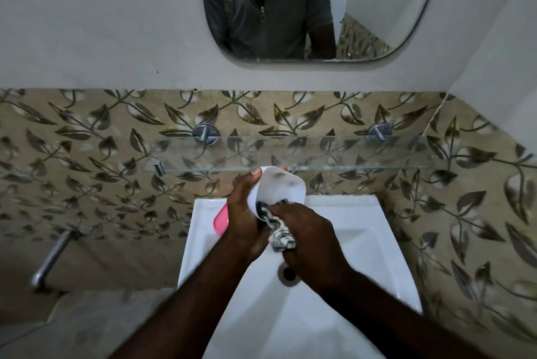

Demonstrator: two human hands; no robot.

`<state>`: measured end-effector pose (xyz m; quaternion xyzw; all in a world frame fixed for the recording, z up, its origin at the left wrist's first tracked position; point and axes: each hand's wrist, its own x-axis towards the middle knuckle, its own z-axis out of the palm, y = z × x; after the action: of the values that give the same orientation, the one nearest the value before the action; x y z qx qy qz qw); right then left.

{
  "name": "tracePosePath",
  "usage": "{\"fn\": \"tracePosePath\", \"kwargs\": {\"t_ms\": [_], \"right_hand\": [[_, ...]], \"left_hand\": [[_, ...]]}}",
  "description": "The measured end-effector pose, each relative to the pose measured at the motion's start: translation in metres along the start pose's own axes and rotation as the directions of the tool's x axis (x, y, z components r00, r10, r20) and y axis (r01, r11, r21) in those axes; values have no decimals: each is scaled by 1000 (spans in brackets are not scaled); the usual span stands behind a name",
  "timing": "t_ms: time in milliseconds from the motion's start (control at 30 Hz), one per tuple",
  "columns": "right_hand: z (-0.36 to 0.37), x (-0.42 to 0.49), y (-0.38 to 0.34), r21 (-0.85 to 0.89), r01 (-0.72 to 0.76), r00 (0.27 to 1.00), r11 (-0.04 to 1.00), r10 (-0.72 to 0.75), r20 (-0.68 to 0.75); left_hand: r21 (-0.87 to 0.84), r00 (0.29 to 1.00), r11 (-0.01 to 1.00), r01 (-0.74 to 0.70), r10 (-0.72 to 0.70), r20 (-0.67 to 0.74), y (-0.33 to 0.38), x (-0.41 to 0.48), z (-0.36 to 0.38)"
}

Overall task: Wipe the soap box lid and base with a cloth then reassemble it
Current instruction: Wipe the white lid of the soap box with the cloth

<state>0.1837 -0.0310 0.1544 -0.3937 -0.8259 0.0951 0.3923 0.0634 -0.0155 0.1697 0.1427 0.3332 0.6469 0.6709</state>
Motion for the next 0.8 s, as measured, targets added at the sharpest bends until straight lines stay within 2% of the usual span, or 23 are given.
{"fn": "tracePosePath", "kwargs": {"t_ms": [33,100,167,200,267,333,400,467,533,600,633,733,800], "right_hand": [[0,0,8,-14,-8,1000,1000,8,8],[-4,2,7,-8,-149,988,989,149,30],[-6,4,-10,102,-336,941,936,330,75],[-5,6,-19,183,-380,925,907,368,96],[-7,8,-30,235,-336,942,912,329,71],[-7,8,-27,180,-218,976,959,214,38],[-6,3,-9,62,-166,983,984,161,86],[-4,0,6,-54,-185,977,981,190,99],[-6,3,2,-93,-286,953,954,293,74],[-7,15,-16,67,-411,911,909,406,76],[-7,21,-25,168,-427,904,888,419,81],[-8,27,-40,268,-332,943,905,327,62],[-10,20,-32,203,-164,986,965,154,60]], "left_hand": [[-6,1000,1000,5,-5,5,1,0,0],[7,1000,1000,6,-6,9,-2,0,-1],[38,1000,999,9,-9,-4,-7,0,-2],[46,1000,999,15,-15,-2,-9,1,-1],[29,998,998,54,-55,36,-11,-2,1],[-12,999,999,44,-44,31,-10,-2,0],[-47,1000,999,-16,15,-18,-7,-2,1],[-36,999,999,-31,30,-34,-7,-1,2],[-18,998,999,-44,43,-34,-10,-2,4],[0,998,998,-66,66,15,-13,-1,4],[3,996,998,-68,68,49,-14,-2,5],[-11,994,997,-80,81,67,-8,-4,5],[-51,996,995,-85,86,21,2,-4,6]]}}
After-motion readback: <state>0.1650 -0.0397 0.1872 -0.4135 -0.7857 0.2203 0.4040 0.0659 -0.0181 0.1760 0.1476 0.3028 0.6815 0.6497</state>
